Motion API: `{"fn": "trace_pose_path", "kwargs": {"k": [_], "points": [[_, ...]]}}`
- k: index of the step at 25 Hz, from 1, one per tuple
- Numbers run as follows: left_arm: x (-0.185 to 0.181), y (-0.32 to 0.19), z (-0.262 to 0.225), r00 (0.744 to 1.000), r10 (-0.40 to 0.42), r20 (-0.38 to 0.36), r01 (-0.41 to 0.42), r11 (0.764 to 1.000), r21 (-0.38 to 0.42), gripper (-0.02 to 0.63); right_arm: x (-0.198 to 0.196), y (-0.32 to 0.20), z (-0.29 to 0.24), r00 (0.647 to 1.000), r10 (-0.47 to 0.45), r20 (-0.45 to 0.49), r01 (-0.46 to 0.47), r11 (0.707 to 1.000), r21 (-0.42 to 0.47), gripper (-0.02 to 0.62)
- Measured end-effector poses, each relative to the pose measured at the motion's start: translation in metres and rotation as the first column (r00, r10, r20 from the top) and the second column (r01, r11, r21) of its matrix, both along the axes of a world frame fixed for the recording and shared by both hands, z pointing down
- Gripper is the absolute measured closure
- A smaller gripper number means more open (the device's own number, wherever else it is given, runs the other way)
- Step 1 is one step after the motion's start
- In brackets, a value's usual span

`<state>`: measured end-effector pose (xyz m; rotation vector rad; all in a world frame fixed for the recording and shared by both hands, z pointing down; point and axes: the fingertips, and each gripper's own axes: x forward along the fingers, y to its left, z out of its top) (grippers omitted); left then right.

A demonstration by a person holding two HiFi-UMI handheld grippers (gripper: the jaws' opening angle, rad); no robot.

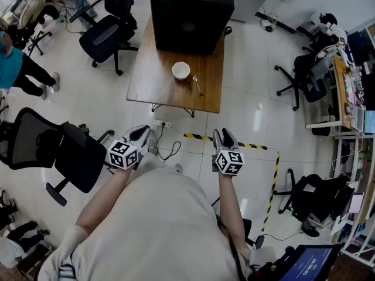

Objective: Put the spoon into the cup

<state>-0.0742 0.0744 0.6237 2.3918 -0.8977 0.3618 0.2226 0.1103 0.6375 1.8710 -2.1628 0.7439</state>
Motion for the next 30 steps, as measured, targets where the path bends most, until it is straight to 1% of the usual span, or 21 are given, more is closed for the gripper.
{"fn": "trace_pose_path", "kwargs": {"k": [5, 10, 15, 18, 22, 25, 30], "points": [[-0.01, -0.064, -0.004, 0.999, 0.04, -0.002, -0.04, 0.999, 0.01, 0.606, -0.016, -0.049, 0.002, 1.0, 0.008, -0.029, -0.008, 1.0, -0.018, 0.443], [-0.009, -0.108, -0.006, 0.995, 0.094, -0.026, -0.094, 0.996, 0.006, 0.606, -0.027, -0.082, 0.003, 0.998, 0.026, -0.065, -0.029, 0.998, -0.046, 0.443], [-0.018, -0.134, -0.005, 0.989, 0.143, -0.048, -0.143, 0.99, -0.002, 0.606, -0.042, -0.108, 0.007, 0.994, 0.034, -0.1, -0.041, 0.997, -0.071, 0.443], [-0.028, -0.149, -0.004, 0.985, 0.157, -0.075, -0.159, 0.987, -0.014, 0.606, -0.049, -0.121, 0.015, 0.991, 0.032, -0.13, -0.043, 0.995, -0.087, 0.443], [-0.035, -0.17, -0.004, 0.981, 0.162, -0.105, -0.165, 0.986, -0.018, 0.606, -0.052, -0.137, 0.024, 0.986, 0.037, -0.162, -0.053, 0.994, -0.095, 0.443], [-0.038, -0.176, -0.004, 0.98, 0.16, -0.118, -0.163, 0.986, -0.02, 0.606, -0.053, -0.139, 0.03, 0.982, 0.034, -0.184, -0.055, 0.993, -0.108, 0.443], [-0.043, -0.184, -0.008, 0.982, 0.152, -0.116, -0.154, 0.988, -0.009, 0.606, -0.054, -0.149, 0.04, 0.977, 0.005, -0.212, -0.034, 0.991, -0.132, 0.443]]}}
